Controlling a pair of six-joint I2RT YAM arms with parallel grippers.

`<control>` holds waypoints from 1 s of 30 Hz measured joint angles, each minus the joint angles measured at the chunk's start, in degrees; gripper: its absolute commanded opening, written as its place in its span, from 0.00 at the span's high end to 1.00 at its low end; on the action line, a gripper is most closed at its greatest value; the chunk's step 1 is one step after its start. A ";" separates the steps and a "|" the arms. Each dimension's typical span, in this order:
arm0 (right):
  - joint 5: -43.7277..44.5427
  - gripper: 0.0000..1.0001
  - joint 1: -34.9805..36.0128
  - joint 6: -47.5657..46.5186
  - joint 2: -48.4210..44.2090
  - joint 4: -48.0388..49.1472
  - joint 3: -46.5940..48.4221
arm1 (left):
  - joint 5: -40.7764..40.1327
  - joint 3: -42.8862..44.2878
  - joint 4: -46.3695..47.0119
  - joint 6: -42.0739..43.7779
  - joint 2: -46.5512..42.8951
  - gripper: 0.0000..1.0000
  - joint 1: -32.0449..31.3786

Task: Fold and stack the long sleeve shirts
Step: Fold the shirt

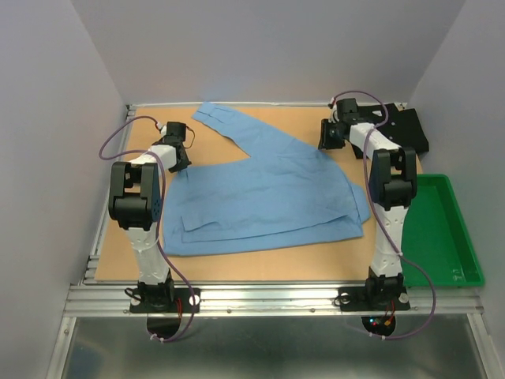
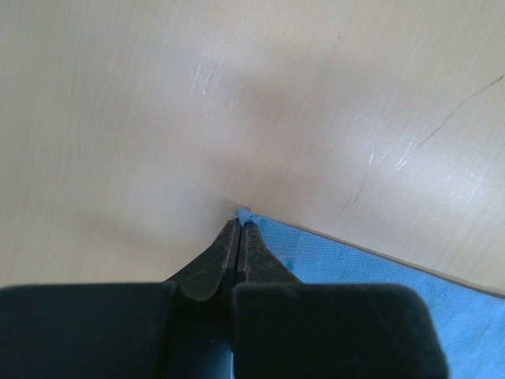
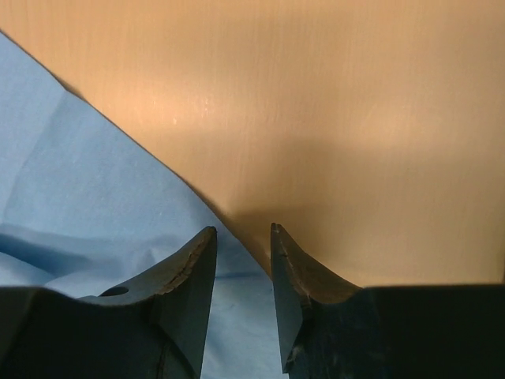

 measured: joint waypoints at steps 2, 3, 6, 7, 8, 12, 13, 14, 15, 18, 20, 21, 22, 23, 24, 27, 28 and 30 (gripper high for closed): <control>-0.87 0.59 0.00 -0.17 0.63 -0.09 0.02 | -0.04 0.00 0.00 0.00 0.00 0.98 -0.13; -1.55 0.57 0.00 -0.31 1.01 -0.09 0.02 | -0.15 0.00 0.02 0.00 0.00 0.98 -0.17; -2.95 0.55 0.00 -0.83 1.42 0.04 0.02 | -0.39 0.00 0.00 0.00 0.00 0.98 -0.24; -3.45 0.54 0.00 -1.03 1.42 0.04 0.02 | -0.39 0.00 0.00 0.00 0.00 0.98 -0.24; -3.76 0.54 0.00 -1.20 1.44 0.02 0.02 | -0.42 0.00 0.00 0.00 0.00 0.98 -0.24; -5.31 0.53 0.02 -2.10 1.46 0.02 0.00 | -0.61 0.00 0.00 -0.02 0.00 0.98 -0.26; -5.81 0.52 0.04 -2.51 1.46 0.02 0.02 | -0.63 0.00 0.00 -0.02 0.00 0.98 -0.26; -5.95 0.52 0.07 -2.64 1.49 0.02 0.00 | -0.70 0.00 0.00 -0.02 0.00 0.98 -0.26; -6.12 0.53 0.09 -2.99 1.51 0.02 0.00 | -0.74 0.00 0.00 -0.04 0.00 0.98 -0.26; -6.05 0.53 0.35 -4.22 1.51 0.02 0.00 | -0.79 0.00 0.02 -0.04 0.02 0.99 -0.26; -5.57 0.54 0.81 -5.25 1.53 0.07 -0.02 | -0.76 0.00 0.02 -0.07 0.02 0.99 -0.26; -5.25 0.54 1.11 -5.68 1.53 0.11 -0.04 | -0.76 0.00 0.00 -0.07 0.02 0.99 -0.26; -4.66 0.54 1.49 -6.19 1.53 0.17 -0.07 | -0.76 0.00 0.00 -0.07 0.02 0.99 -0.26; -4.22 0.55 1.70 -6.60 1.53 0.22 -0.07 | -0.76 0.00 0.02 -0.07 0.02 0.99 -0.26; -3.56 0.57 2.29 -7.30 1.53 0.28 -0.07 | -0.76 0.00 0.00 -0.07 0.02 0.99 -0.26; -1.73 0.68 3.39 -8.68 1.53 0.46 -0.11 | -0.79 0.00 0.00 -0.09 0.02 0.99 -0.26; -0.96 0.73 3.69 -9.14 1.53 0.46 -0.11 | -0.79 0.00 0.00 -0.11 0.02 0.99 -0.26; 0.11 0.76 4.11 -9.60 1.53 0.42 -0.13 | -0.79 0.00 0.00 -0.15 0.02 0.99 -0.26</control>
